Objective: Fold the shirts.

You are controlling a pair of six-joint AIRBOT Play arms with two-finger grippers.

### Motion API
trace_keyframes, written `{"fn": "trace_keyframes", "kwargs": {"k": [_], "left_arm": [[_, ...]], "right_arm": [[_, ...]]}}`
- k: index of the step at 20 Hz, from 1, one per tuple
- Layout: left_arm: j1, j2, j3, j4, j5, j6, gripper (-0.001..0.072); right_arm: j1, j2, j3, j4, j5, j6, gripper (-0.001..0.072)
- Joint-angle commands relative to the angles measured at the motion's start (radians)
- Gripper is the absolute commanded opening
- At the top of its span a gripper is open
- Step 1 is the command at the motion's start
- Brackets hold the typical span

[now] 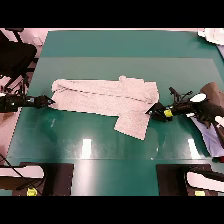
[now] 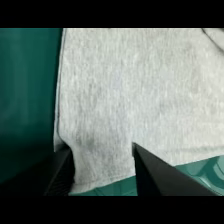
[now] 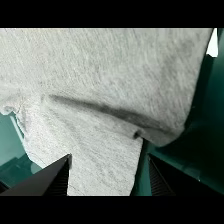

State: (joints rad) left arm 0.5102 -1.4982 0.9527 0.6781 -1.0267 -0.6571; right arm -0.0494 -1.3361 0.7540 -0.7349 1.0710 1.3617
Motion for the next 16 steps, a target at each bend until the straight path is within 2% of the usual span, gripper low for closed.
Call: {"fn": "trace_keyframes", "kwargs": {"k": [1,5,6,7,16], "left_arm": [[-0.012,-0.006,0.0,0.028,0.019,-0.03,0.0422],[-0.012,-0.006,0.0,0.076,0.006,-0.051,0.0403],[-0.011,-0.006,0.0,0.082,-0.002,-0.047,0.0162],[-0.012,-0.006,0.0,0.082,-0.006,-0.039,0.0033],[-0.011,-0.005,0.001,0.077,-0.013,-0.042,0.0028]], "right_arm": [[0.0,0.0,0.0,0.002,0.015,0.001,0.0546],[0.0,0.0,0.0,0.001,0.021,0.007,0.0546],[0.001,0.0,0.0,0.002,0.02,0.008,0.0546],[0.006,-0.001,0.0,0.002,0.019,0.01,0.0544],[0.037,-0.001,0.0,0.001,-0.012,0.028,0.0545]]}}
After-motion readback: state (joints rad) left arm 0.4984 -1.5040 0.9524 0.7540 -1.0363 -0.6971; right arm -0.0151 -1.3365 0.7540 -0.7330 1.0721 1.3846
